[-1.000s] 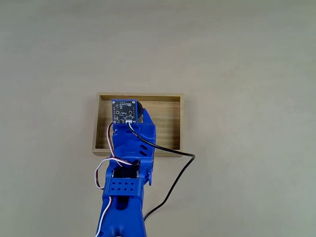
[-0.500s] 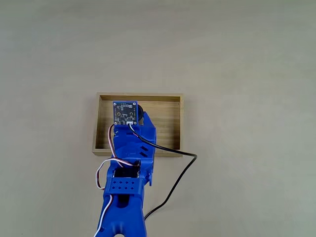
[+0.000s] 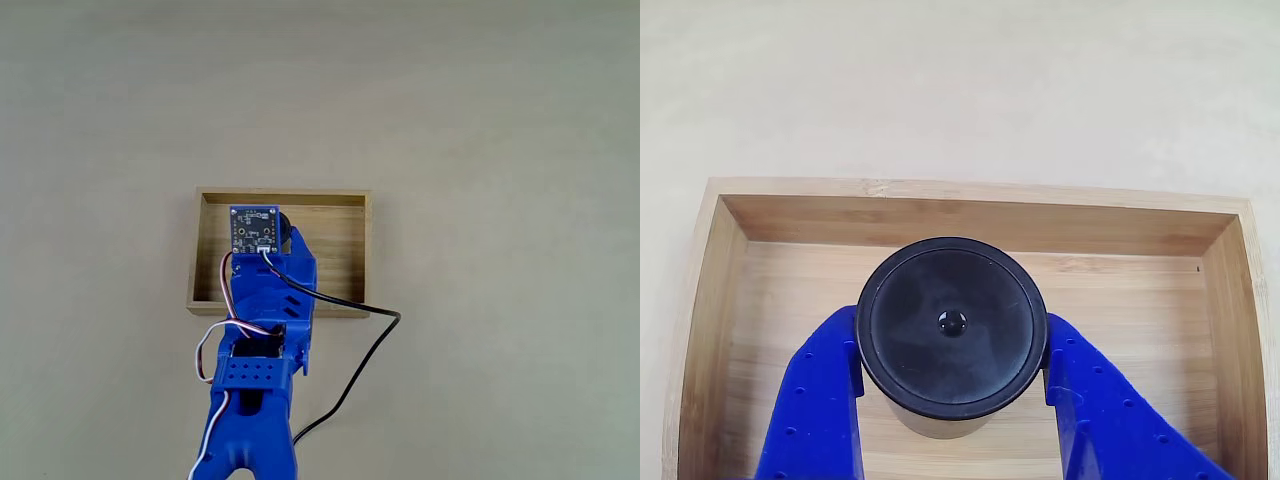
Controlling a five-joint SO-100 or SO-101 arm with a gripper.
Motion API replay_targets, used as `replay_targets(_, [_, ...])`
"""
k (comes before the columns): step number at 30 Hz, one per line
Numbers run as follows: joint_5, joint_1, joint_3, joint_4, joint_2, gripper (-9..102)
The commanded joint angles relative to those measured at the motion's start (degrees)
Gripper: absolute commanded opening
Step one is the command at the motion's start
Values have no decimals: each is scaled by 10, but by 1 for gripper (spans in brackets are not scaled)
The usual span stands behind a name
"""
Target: Place the black cylinder in the wooden box then return to rest.
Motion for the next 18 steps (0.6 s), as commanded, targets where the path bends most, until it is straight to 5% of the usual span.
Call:
replay_targets(1, [2, 3, -3, -26, -4, 18])
replay_targets(18, [4, 1, -6, -38, 15, 22])
